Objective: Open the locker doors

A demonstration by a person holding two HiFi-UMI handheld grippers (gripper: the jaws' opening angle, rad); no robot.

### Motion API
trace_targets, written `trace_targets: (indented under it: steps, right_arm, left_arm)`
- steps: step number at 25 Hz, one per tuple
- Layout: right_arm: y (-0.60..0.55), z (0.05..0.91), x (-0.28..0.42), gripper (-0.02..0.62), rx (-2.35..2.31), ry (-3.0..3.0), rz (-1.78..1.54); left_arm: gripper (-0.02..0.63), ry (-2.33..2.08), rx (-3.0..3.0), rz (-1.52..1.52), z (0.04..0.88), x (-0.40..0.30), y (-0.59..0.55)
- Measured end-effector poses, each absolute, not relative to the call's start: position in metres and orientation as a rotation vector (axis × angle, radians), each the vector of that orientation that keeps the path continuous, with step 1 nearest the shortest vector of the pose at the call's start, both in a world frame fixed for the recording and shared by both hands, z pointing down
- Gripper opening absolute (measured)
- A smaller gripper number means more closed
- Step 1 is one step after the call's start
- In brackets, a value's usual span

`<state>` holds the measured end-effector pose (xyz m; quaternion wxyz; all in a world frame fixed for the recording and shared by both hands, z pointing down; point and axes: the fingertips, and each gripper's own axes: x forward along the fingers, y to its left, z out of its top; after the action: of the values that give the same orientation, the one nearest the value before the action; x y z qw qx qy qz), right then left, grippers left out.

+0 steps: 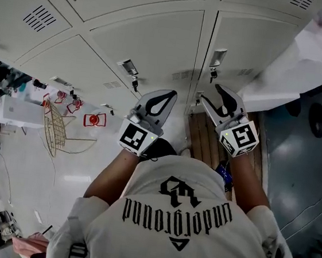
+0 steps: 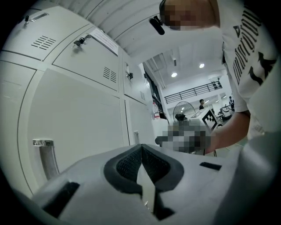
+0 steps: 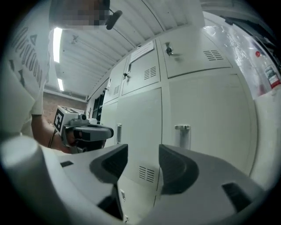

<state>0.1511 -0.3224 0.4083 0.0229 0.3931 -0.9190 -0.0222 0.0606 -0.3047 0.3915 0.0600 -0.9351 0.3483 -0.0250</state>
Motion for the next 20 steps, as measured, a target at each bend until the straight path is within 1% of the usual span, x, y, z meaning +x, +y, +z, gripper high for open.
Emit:
trace_targets:
  steps: [9, 20]
  right_arm:
    - [-0.398, 0.412, 0.167, 0.229, 1.22, -2.837, -0.01]
    - [-0.434, 0.426, 0.159, 0.235, 1.174, -2.848, 0.033]
  left_arm:
    - [0.008, 1.046, -2.848, -0.093, 0.401, 0.085, -0.354]
    - [0.008, 1.003, -2.886, -0.13, 0.413, 0.1, -0.388]
